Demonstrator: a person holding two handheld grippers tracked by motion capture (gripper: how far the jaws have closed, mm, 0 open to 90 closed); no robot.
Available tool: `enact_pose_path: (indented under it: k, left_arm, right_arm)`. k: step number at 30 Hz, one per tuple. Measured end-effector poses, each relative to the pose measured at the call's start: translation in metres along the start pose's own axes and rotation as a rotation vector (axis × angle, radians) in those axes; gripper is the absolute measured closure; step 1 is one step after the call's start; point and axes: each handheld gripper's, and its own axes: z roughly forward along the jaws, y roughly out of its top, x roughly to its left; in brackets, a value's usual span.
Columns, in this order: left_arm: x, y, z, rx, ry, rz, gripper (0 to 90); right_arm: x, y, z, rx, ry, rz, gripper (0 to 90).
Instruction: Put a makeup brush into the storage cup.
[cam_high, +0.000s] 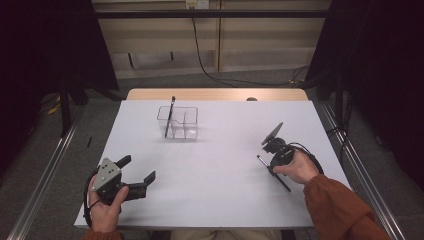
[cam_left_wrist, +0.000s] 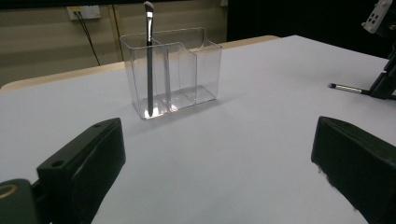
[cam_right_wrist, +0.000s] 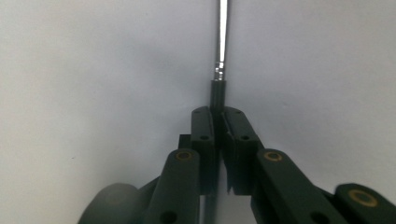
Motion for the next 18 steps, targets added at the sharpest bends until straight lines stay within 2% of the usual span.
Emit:
enact_pose_path:
  k: [6,9,13,18]
  left_arm:
    - [-0.0002,0.0000,0.0004,-0.001,-0.002,-0.001,3.0]
    - [0.0002,0.0000,0.0011,0.006,-0.005,0.000,3.0]
    - [0.0005,0.0004,0.0022,0.009,-0.004,0.007,3.0]
    - [0.0006,0.0004,0.0024,0.009,-0.005,0.007,3.0]
  right_arm:
    - [0.0016,-0.0001,-0.0002,-0.001,-0.010,-0.008,84.7]
    - [0.0022,-0.0023,-0.0005,-0.018,-0.014,-0.016,84.7]
    - [0.0008,-0.0047,-0.0013,-0.030,0.002,-0.010,84.8]
    - [-0.0015,-0.0064,-0.0014,-0.048,0.014,-0.031,84.8]
